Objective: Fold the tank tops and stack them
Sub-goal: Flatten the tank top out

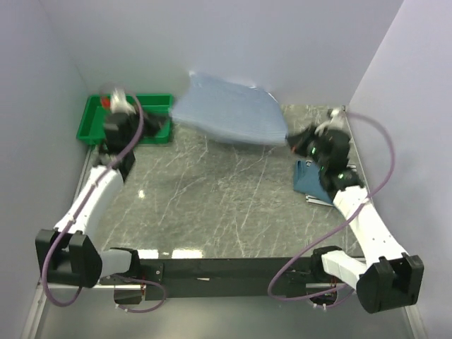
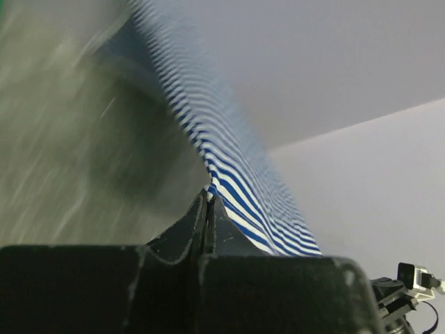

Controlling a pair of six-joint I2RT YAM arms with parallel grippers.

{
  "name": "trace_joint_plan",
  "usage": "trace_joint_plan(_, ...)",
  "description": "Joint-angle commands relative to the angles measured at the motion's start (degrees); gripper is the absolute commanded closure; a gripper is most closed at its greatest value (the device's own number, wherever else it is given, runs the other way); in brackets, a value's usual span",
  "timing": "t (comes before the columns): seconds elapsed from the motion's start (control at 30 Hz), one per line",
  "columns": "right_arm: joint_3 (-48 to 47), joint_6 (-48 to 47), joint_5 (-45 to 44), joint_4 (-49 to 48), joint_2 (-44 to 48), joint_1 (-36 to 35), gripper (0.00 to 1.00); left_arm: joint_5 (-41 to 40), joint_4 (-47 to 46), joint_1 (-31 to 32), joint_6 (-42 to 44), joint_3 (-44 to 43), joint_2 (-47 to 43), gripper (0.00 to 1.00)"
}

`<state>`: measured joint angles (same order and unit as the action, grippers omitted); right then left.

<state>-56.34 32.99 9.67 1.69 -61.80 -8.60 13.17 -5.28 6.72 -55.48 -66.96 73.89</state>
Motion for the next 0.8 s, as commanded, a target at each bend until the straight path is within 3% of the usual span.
trace_joint_plan(0.0, 14.03, 4.10, 3.59, 0.93, 4.04, -0.54, 1.00, -6.13, 5.09, 3.11, -5.42, 19.20, -5.67, 0.99)
trace_joint_plan(0.13, 27.47, 3.92, 4.83, 6.99, 7.65, -0.63, 1.00, -8.25, 13.18, 5.67, -6.57, 29.85, -10.16, 0.99)
trace_joint_plan(0.27, 33.13, 5.93, 7.02, 10.61, 10.90, -0.63, 1.00, -7.81, 17.31, 7.95, -6.39, 35.92, -12.01, 0.99)
trace_joint_plan(0.77, 38.41, 7.09, 11.25, 30.81, 21.89, -0.63, 0.98, -6.31, 36.56, 9.45, -5.51, 37.52, -21.33, 0.99)
